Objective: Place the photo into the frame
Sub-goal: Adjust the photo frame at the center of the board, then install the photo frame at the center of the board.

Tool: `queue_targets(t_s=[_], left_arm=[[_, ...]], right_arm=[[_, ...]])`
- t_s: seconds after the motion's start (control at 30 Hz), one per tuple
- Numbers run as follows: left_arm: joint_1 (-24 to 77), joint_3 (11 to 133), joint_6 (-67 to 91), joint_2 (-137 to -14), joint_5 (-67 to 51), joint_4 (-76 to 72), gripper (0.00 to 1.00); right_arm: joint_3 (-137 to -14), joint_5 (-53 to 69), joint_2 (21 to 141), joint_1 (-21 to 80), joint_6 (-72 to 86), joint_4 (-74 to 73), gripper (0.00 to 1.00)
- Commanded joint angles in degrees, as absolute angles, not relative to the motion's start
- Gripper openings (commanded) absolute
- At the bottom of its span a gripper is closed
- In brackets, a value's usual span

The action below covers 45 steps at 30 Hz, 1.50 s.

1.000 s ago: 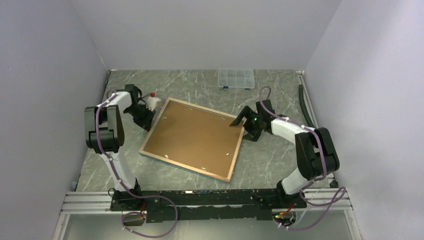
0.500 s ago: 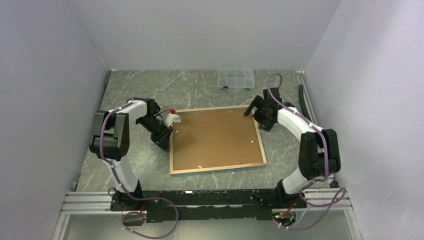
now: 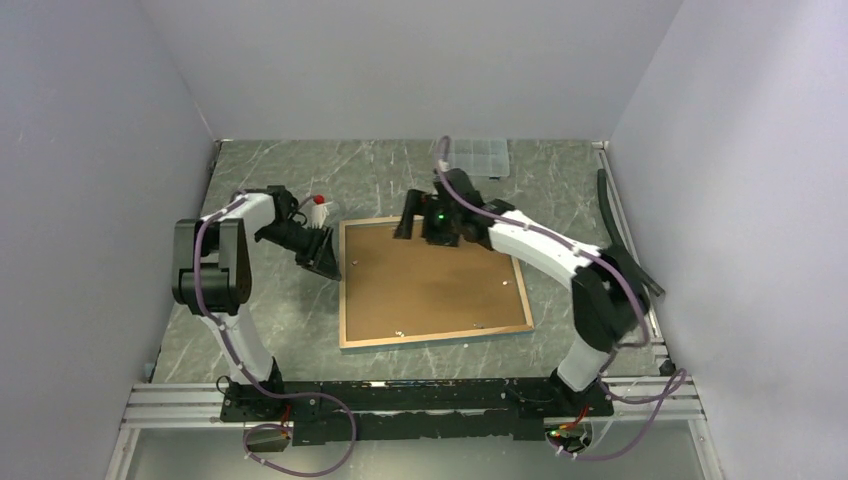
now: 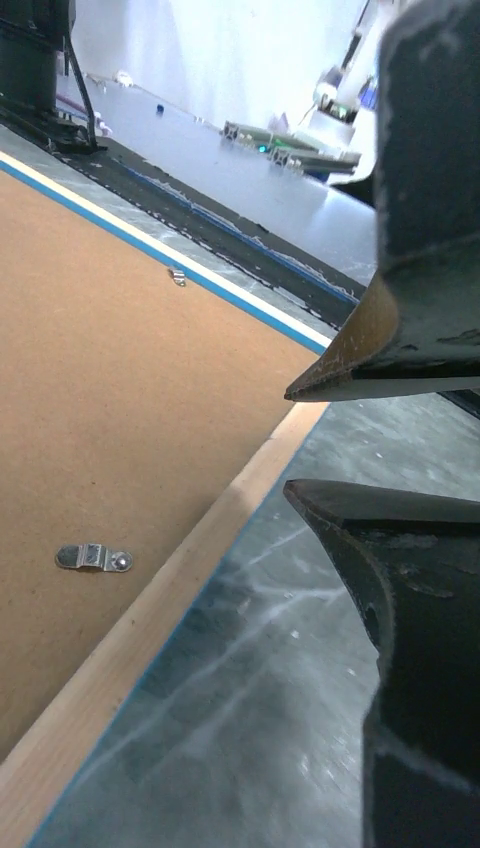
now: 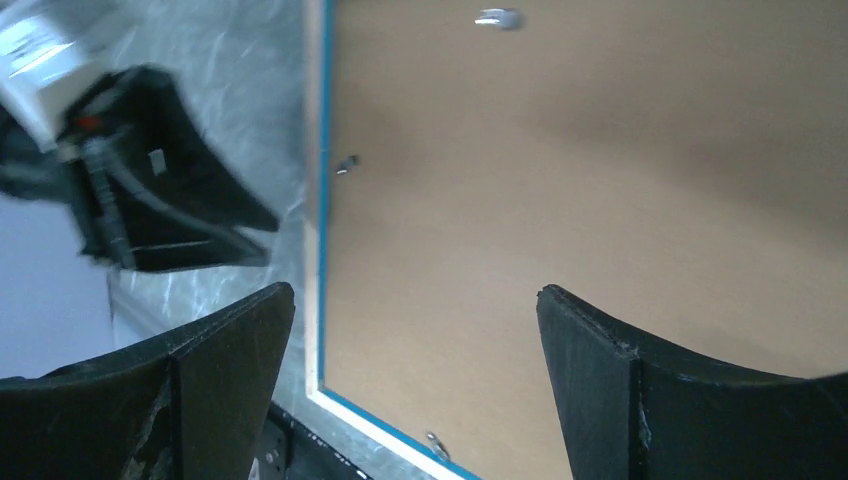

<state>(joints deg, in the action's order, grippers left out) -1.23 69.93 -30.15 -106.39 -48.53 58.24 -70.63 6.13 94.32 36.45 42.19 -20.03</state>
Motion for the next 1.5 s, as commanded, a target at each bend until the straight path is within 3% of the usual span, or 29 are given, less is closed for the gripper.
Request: queue_targets(t_s=[0.0,0.13,0.5,0.87,1.47], left_arm=[[-0.4,67.8,-20.9,-109.3,-49.5,52.1,0.41],[-0.4,67.3,-19.3,-109.4,-45.6,49.2,0.42],[-0.4,67.1,-18.7,-113.1,-46.1,47.1,0.43],[-0.4,66.8,-17.8,-114.7,-47.2,46.8,0.21],[-0.4,66.3,-17.5,-114.7,-47.0,46.7,0.12]], right_arm=[[-77.2,21.2,102.8,39.2,34.7,-8.8,0.95],[-83.8,31.6,110.2,39.5,28.9,-7.1,0.96],[-94.4,34.7,123.3,40.8,22.7,-6.2,1.00],[-99.5,36.3,129.4,42.6,21.1,-4.0,1.00],[-96.9,37.1,131.5,44.4,22.3,-0.2,0.97]])
